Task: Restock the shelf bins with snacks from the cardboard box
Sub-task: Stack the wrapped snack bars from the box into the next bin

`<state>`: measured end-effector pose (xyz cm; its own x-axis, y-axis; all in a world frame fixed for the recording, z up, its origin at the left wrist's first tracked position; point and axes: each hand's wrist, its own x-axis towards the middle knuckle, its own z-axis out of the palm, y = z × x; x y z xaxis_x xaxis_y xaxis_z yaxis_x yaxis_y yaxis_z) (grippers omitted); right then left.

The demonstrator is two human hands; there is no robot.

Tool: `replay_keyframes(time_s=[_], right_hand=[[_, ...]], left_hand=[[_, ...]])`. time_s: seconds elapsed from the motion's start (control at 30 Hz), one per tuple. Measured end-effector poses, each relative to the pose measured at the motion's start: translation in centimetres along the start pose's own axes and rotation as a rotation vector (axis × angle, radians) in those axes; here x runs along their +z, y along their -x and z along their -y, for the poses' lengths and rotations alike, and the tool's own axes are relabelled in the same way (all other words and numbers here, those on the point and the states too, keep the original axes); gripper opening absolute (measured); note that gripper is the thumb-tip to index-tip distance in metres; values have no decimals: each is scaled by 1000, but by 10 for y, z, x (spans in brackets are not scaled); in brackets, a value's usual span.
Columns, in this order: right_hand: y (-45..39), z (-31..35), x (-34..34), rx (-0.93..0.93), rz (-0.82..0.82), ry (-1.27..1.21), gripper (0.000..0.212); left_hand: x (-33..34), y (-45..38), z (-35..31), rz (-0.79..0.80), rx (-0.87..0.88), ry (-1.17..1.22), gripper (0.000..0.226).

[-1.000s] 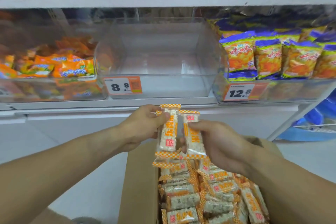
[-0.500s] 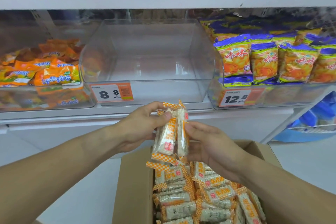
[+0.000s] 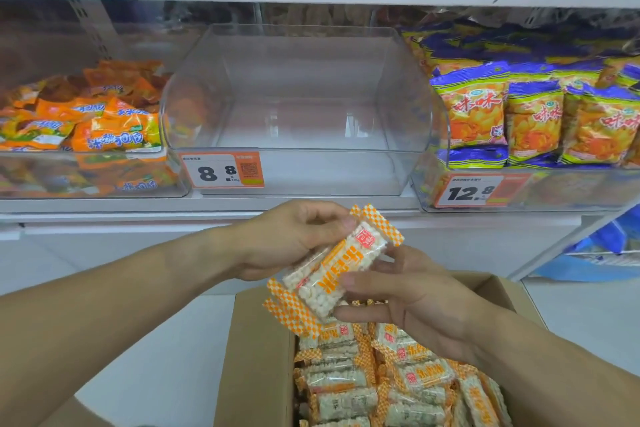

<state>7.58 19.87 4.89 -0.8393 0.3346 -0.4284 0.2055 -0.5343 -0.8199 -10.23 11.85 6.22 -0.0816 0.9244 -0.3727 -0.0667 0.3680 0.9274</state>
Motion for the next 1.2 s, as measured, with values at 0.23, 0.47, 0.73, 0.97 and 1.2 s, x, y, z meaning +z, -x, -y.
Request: replay_keyframes(time_s=[0.23,0.47,0.73,0.97,1.2], right_hand=[[-6,10,-8,-1,-44,43,59],[-9,18,-21,-5,-49,5,84],[-5,25,-30,-2,26,-160,51],[-5,16,-24,-36,-18,-129,33],[-4,18,-26,-20,-28,-116,47]], left_hand=[[-7,-1,-1,70,0,18,31],[-14,-5,1,-81,17,78,49],[-10,0,-3,-147,-49,107,33],[-8,-1,-4,77,-144,211,45],[-22,2,3,186,-72,66,57]])
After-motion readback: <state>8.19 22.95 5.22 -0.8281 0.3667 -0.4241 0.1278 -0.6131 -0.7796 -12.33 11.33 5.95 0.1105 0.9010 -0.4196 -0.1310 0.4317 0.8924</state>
